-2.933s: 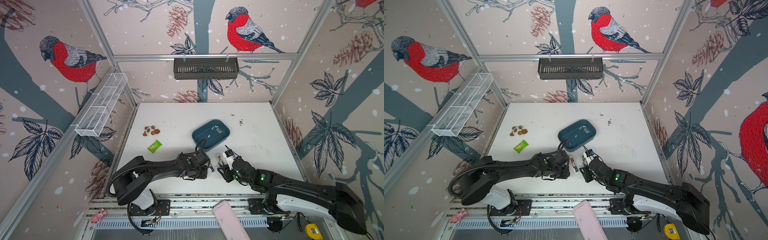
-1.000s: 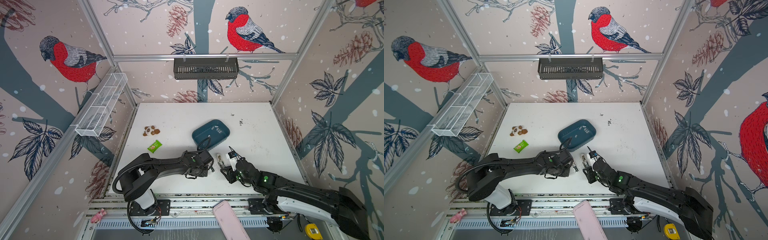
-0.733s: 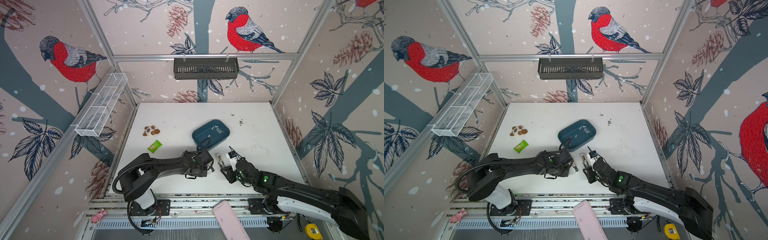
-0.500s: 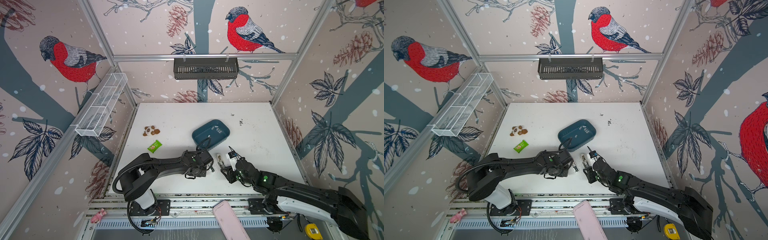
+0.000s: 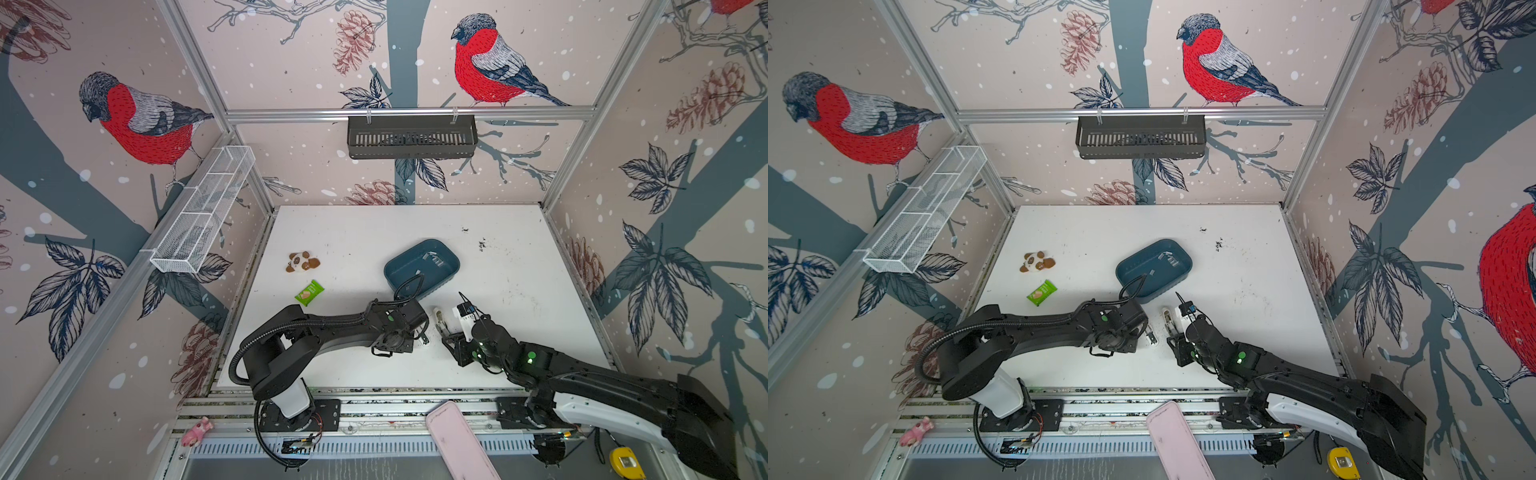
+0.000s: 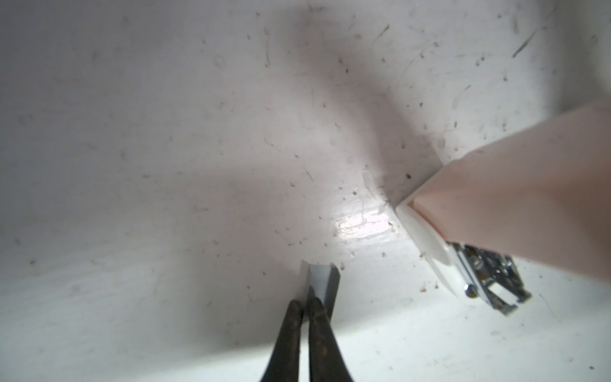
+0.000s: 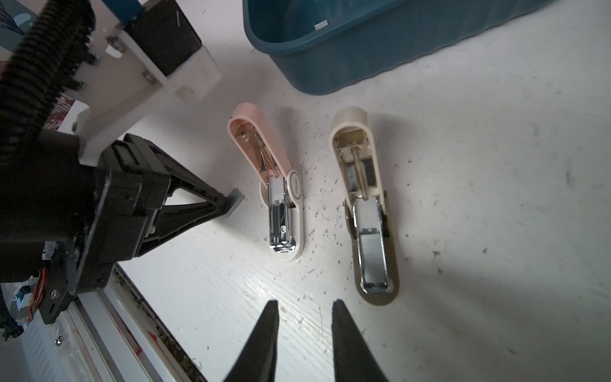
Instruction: Load the staples into the stapler
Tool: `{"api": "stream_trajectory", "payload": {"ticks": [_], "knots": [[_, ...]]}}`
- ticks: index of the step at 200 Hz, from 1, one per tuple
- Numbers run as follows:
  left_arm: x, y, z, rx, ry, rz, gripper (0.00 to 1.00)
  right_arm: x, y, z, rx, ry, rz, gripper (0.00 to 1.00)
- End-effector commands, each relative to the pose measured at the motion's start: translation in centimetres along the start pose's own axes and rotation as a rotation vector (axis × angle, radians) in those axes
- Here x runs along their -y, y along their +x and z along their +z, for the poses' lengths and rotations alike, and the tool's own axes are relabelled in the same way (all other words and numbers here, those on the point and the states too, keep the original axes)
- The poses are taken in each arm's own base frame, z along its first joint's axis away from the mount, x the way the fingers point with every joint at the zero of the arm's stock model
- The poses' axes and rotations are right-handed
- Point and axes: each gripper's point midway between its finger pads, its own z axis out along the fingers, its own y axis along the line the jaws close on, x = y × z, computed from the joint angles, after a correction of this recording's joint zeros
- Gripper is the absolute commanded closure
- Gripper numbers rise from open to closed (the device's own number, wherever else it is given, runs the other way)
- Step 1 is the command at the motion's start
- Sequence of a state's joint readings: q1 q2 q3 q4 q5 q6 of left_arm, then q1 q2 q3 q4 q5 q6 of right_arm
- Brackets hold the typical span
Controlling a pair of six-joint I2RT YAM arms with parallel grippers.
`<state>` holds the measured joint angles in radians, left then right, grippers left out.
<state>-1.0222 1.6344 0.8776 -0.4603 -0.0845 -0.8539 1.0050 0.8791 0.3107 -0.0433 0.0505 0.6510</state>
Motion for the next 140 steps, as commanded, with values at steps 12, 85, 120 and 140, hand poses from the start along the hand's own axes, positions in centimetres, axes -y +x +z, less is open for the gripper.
{"api": "stream_trajectory", "payload": {"ticks": [12, 85, 120, 140], "knots": [[-1.2, 0.4, -0.1, -0.009, -0.052, 0.04, 0.97, -0.5, -0.5, -0.1, 0.021, -0.026, 0.008, 0.72], [1.8, -1.4, -4.9, 0.114, 0.229, 0.136, 1.0, -4.2, -3.2, -1.2, 0.085, -0.209, 0.069, 0.71], [2.9, -3.9, -9.9, 0.235, 0.488, 0.142, 1.0, -6.5, -6.8, -3.4, 0.184, -0.322, 0.114, 0.67], [3.6, -5.5, -13.9, 0.333, 0.626, 0.169, 1.0, -7.9, -9.2, -5.3, 0.258, -0.41, 0.131, 0.63]]}}
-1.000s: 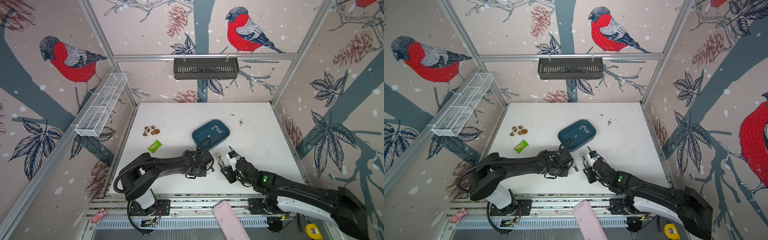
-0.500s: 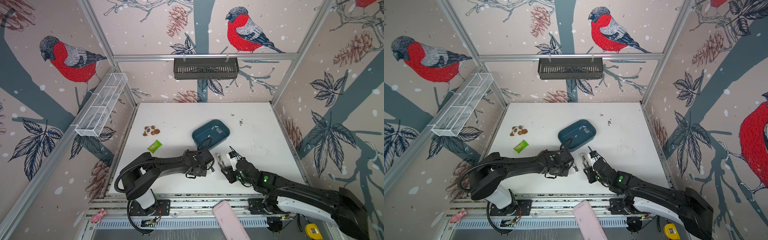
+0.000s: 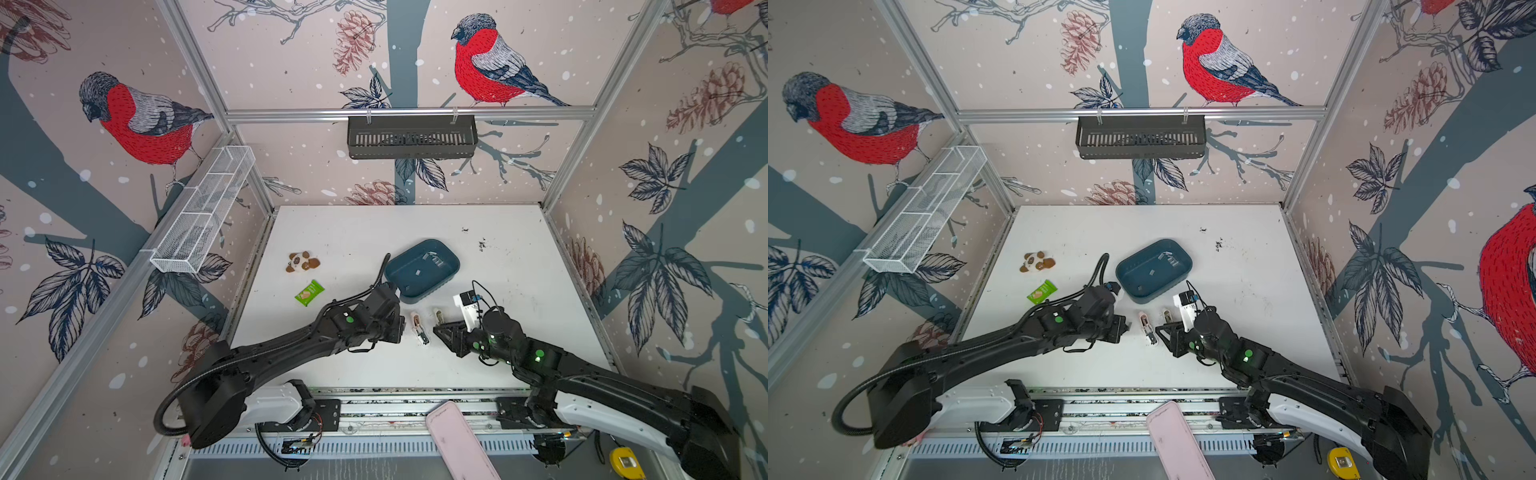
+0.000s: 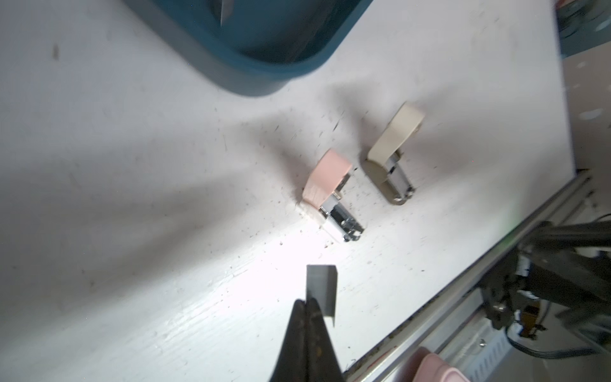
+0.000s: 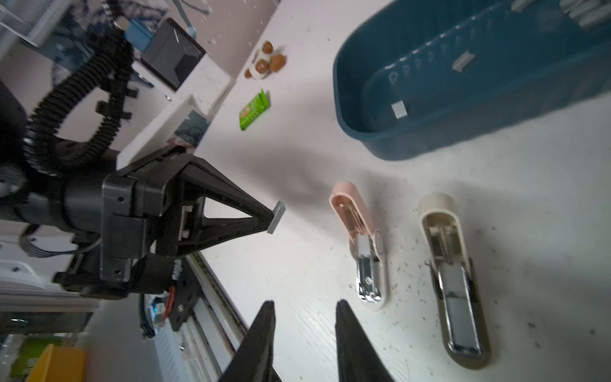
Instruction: Load the staples into the stapler
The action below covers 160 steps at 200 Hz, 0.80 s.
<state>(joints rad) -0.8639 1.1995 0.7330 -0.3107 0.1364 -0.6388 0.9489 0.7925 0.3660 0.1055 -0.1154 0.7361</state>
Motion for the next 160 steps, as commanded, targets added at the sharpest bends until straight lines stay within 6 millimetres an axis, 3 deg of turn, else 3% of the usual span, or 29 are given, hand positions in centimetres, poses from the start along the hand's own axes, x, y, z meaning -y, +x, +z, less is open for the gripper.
{"api": "stream_trajectory", "payload": {"ticks": [1, 29, 56, 92, 125, 160], "knots": [[3.9, -2.7, -2.8, 0.1, 0.233, 0.084, 1.0, -3.5, -3.2, -1.1, 0.094, -0.15, 0.026, 0.63], [7.3, -5.4, -6.8, 0.22, 0.473, 0.128, 1.0, -6.5, -6.2, -2.9, 0.173, -0.311, 0.028, 0.57], [10.0, -6.6, -9.3, 0.264, 0.668, 0.17, 1.0, -9.1, -8.6, -4.6, 0.226, -0.444, -0.002, 0.54], [13.2, -7.7, -12.6, 0.324, 0.868, 0.208, 1.0, -11.1, -11.0, -6.2, 0.282, -0.539, -0.057, 0.53], [14.4, -8.0, -14.3, 0.364, 0.96, 0.239, 1.0, -12.2, -12.7, -6.8, 0.313, -0.57, -0.066, 0.53], [14.9, -8.0, -15.1, 0.373, 1.011, 0.246, 1.0, -12.8, -13.1, -6.9, 0.317, -0.597, -0.073, 0.52]]}}
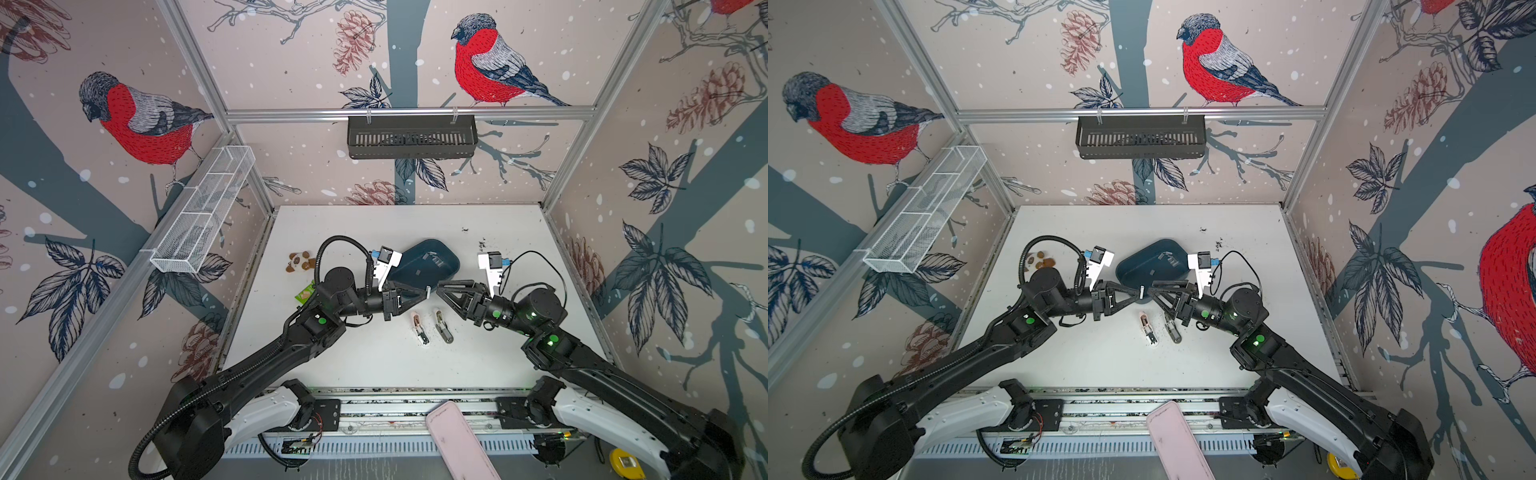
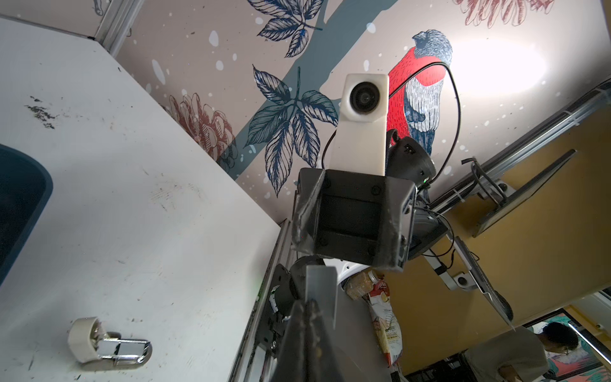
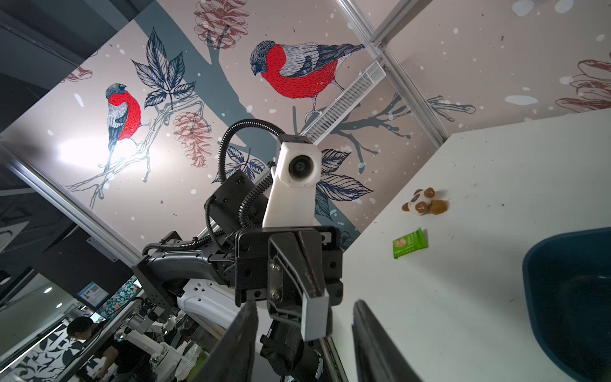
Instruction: Load the staples into the stapler
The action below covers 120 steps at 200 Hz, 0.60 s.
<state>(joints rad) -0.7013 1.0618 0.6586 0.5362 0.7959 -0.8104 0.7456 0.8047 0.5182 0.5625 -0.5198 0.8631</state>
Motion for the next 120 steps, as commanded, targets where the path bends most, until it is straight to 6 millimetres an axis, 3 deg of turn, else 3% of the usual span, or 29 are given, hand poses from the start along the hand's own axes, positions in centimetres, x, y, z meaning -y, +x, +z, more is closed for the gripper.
{"api": "stream_trajectory", "payload": {"ticks": [1, 120], "knots": [[2.6, -1.1, -0.1, 0.031, 0.115, 0.051, 1.0, -1.8, -0.9, 0.1, 0.019, -0.077, -0.026, 0.52], [3.5, -1.7, 0.0, 0.036, 0.162, 0.038, 1.0, -3.5, -1.1, 0.5, -0.009, -0.163, -0.036, 0.56]]}}
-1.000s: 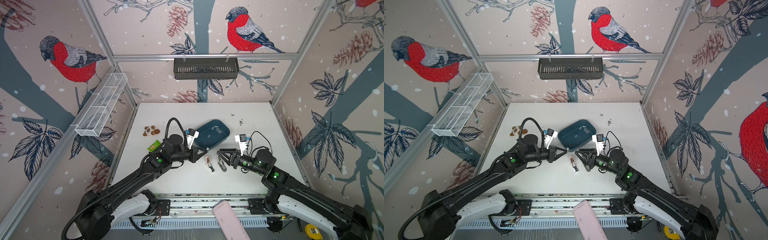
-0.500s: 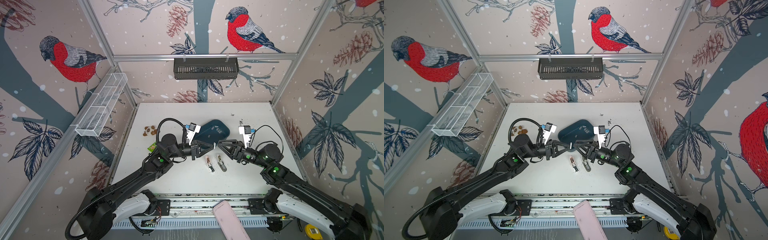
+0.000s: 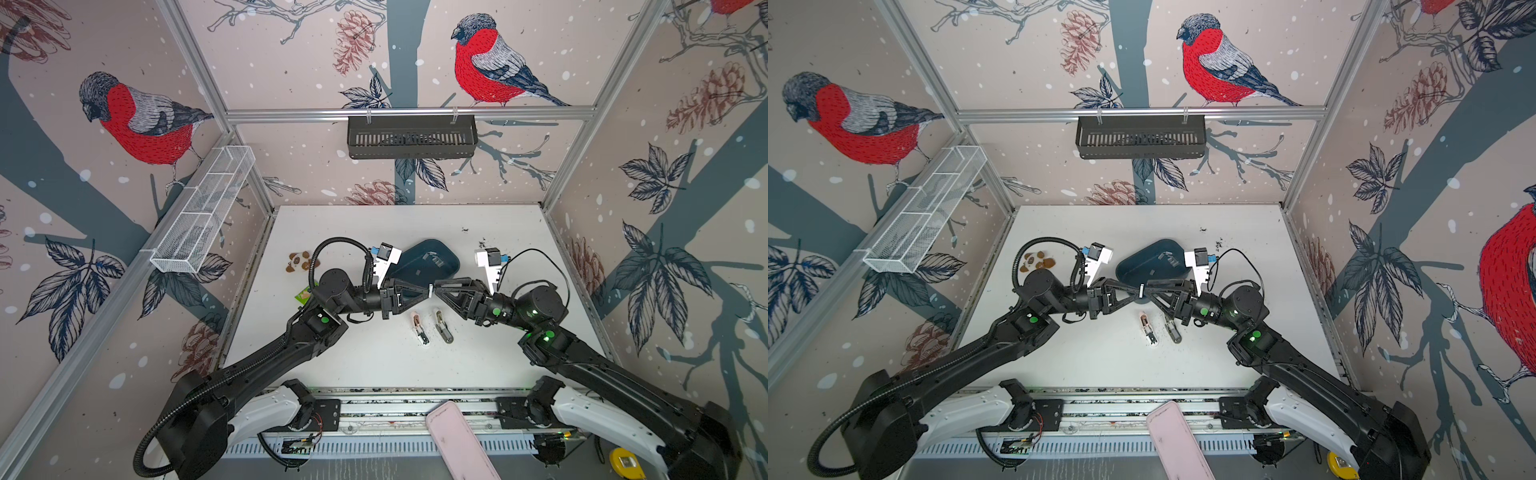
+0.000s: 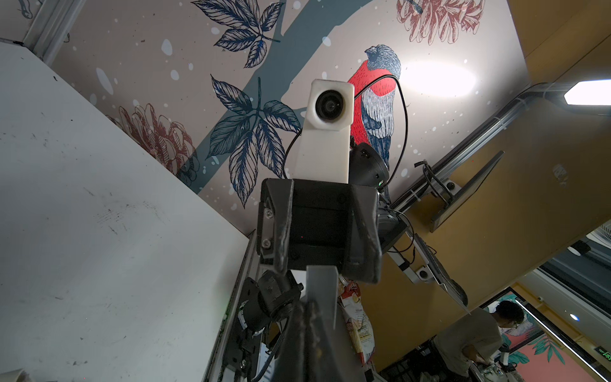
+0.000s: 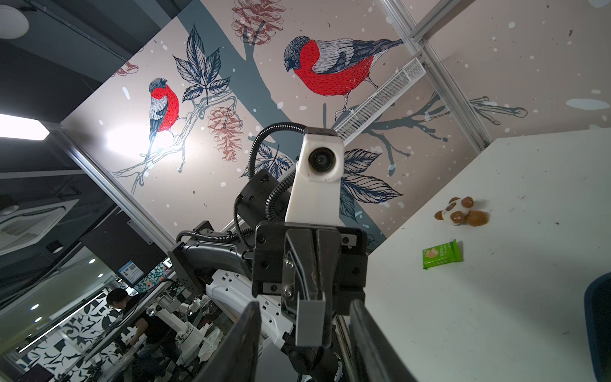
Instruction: Load the staples into the stapler
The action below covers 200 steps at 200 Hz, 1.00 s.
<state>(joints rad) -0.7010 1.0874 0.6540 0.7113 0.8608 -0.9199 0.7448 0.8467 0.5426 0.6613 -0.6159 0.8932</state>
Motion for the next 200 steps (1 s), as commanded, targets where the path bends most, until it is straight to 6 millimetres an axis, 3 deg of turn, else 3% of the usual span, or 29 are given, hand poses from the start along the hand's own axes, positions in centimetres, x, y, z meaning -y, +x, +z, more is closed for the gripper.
{"api": "stream_trajectory", "payload": {"ticks": [1, 113, 200], "knots": [[1.25, -0.78, 0.03, 0.018, 0.046, 0.041, 1.0, -1.22, -0.69, 0.05, 0.014, -0.047, -0.024, 0.56], [1.1, -0.58, 0.11, 0.01, 0.051, 0.037, 1.0, -0.91, -0.61, 0.53, 0.001, -0.045, -0.019, 0.58], [0.89, -0.21, 0.12, -0.001, 0.049, 0.037, 1.0, -0.55, -0.36, 0.94, -0.008, -0.046, -0.012, 0.65]]}}
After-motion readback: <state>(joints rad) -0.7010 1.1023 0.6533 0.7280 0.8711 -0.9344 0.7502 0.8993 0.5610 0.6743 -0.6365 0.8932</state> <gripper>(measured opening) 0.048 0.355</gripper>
